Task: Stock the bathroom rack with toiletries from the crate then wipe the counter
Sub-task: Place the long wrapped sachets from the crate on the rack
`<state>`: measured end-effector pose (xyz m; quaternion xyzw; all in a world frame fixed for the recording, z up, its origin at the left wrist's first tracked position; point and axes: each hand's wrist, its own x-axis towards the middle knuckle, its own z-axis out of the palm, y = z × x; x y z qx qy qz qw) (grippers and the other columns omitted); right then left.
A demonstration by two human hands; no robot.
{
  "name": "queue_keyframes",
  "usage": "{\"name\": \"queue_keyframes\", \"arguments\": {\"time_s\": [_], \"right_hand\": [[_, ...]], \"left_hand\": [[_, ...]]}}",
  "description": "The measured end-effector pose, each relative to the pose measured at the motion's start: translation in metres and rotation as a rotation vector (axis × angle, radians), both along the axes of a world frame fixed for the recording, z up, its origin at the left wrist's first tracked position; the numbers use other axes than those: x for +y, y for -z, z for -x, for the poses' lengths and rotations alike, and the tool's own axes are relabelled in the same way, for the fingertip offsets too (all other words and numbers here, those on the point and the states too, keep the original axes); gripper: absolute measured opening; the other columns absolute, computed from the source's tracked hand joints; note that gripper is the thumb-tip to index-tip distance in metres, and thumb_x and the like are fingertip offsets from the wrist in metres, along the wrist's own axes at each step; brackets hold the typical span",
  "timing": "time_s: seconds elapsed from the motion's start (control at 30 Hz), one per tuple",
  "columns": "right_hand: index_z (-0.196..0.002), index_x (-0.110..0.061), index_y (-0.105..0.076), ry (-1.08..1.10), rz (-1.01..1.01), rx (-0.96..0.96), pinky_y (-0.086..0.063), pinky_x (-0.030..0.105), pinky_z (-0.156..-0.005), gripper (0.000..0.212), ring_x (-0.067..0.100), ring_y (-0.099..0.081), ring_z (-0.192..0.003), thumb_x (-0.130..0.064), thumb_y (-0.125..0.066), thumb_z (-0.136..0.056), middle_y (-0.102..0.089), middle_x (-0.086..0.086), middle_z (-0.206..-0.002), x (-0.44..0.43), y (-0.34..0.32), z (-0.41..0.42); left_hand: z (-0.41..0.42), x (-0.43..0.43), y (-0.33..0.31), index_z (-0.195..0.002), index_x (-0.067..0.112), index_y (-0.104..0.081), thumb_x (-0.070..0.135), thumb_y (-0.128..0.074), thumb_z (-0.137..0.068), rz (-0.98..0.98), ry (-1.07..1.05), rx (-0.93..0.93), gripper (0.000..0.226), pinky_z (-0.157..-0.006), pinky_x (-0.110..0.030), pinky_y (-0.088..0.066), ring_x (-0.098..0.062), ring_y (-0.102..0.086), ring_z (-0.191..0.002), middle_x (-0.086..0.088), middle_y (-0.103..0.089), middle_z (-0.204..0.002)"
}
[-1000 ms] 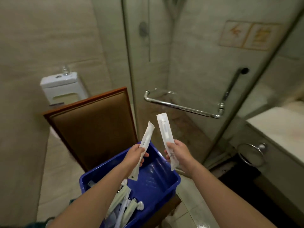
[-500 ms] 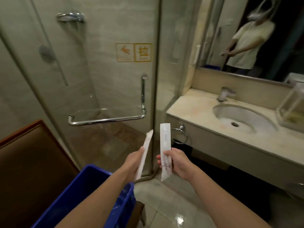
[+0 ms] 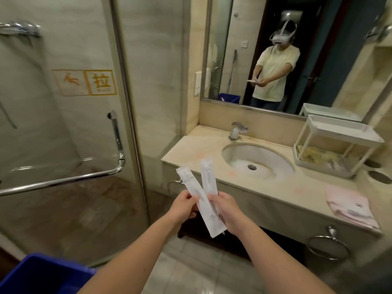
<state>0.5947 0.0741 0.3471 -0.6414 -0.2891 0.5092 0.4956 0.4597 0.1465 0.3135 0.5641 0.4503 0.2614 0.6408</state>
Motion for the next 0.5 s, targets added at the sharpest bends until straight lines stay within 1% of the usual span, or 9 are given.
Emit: {"name": "queue_keyframes", "arguments": {"time_s": [0.1, 0.17, 0.27, 0.3, 0.33, 0.43, 0.5], "right_hand": [[-0.103, -0.01, -0.067, 0.005, -0.038, -0.009, -0.054, 0.033, -0.07, 0.015, 0.023, -0.07, -0.084, -0.016, -0.059, -0.092, -0.074, 0.007, -0.093, -0.002, -0.001, -0.041], [-0.109, -0.01, -0.067, 0.017, -0.064, -0.003, -0.056, 0.035, -0.076, 0.021, 0.026, -0.071, -0.094, -0.019, -0.064, -0.091, -0.074, 0.008, -0.101, -0.003, -0.001, -0.068], [-0.111, -0.01, -0.067, 0.058, -0.072, -0.031, -0.055, 0.035, -0.073, 0.026, 0.025, -0.07, -0.095, -0.021, -0.07, -0.087, -0.074, 0.007, -0.103, -0.007, -0.004, -0.107], [-0.11, -0.01, -0.067, 0.077, -0.069, -0.036, -0.054, 0.034, -0.072, 0.027, 0.026, -0.07, -0.095, -0.02, -0.071, -0.086, -0.074, 0.008, -0.103, -0.009, -0.006, -0.121], [-0.11, -0.009, -0.067, 0.098, -0.064, -0.038, -0.054, 0.034, -0.07, 0.026, 0.026, -0.07, -0.094, -0.019, -0.071, -0.086, -0.073, 0.008, -0.103, -0.01, -0.008, -0.134], [-0.108, -0.011, -0.068, 0.147, -0.044, -0.047, -0.053, 0.029, -0.063, 0.023, 0.022, -0.07, -0.089, -0.016, -0.07, -0.086, -0.074, 0.007, -0.1, -0.017, -0.014, -0.174], [-0.107, -0.011, -0.069, 0.175, -0.036, -0.057, -0.052, 0.028, -0.063, 0.022, 0.021, -0.07, -0.088, -0.015, -0.069, -0.086, -0.075, 0.006, -0.099, -0.021, -0.018, -0.197]], "left_hand": [[-0.04, 0.003, 0.0, -0.098, 0.016, -0.057, 0.025, -0.051, -0.095, -0.047, 0.022, -0.006, 0.012, -0.059, -0.026, -0.041, 0.0, -0.058, -0.055, 0.011, -0.064, -0.071], [-0.068, 0.005, 0.0, -0.097, 0.017, -0.057, 0.027, -0.053, -0.095, -0.074, 0.015, -0.003, 0.011, -0.06, -0.026, -0.042, -0.004, -0.062, -0.063, 0.008, -0.067, -0.077], [-0.112, 0.005, -0.005, -0.097, 0.02, -0.058, 0.031, -0.056, -0.095, -0.086, 0.026, 0.014, 0.011, -0.064, -0.026, -0.045, -0.015, -0.067, -0.085, 0.003, -0.07, -0.095], [-0.127, 0.004, -0.007, -0.097, 0.02, -0.059, 0.031, -0.056, -0.094, -0.09, 0.037, 0.021, 0.012, -0.065, -0.025, -0.045, -0.017, -0.067, -0.088, 0.003, -0.07, -0.097], [-0.142, 0.004, -0.009, -0.097, 0.019, -0.059, 0.031, -0.057, -0.093, -0.096, 0.05, 0.028, 0.013, -0.065, -0.025, -0.046, -0.017, -0.067, -0.089, 0.003, -0.07, -0.097], [-0.184, 0.002, -0.02, -0.095, 0.014, -0.058, 0.027, -0.059, -0.091, -0.13, 0.092, 0.043, 0.013, -0.063, -0.023, -0.047, -0.012, -0.065, -0.081, 0.0, -0.069, -0.094], [-0.208, 0.001, -0.027, -0.099, 0.014, -0.057, 0.024, -0.061, -0.089, -0.166, 0.098, 0.045, 0.015, -0.063, -0.022, -0.046, -0.01, -0.063, -0.077, -0.001, -0.066, -0.095]]}}
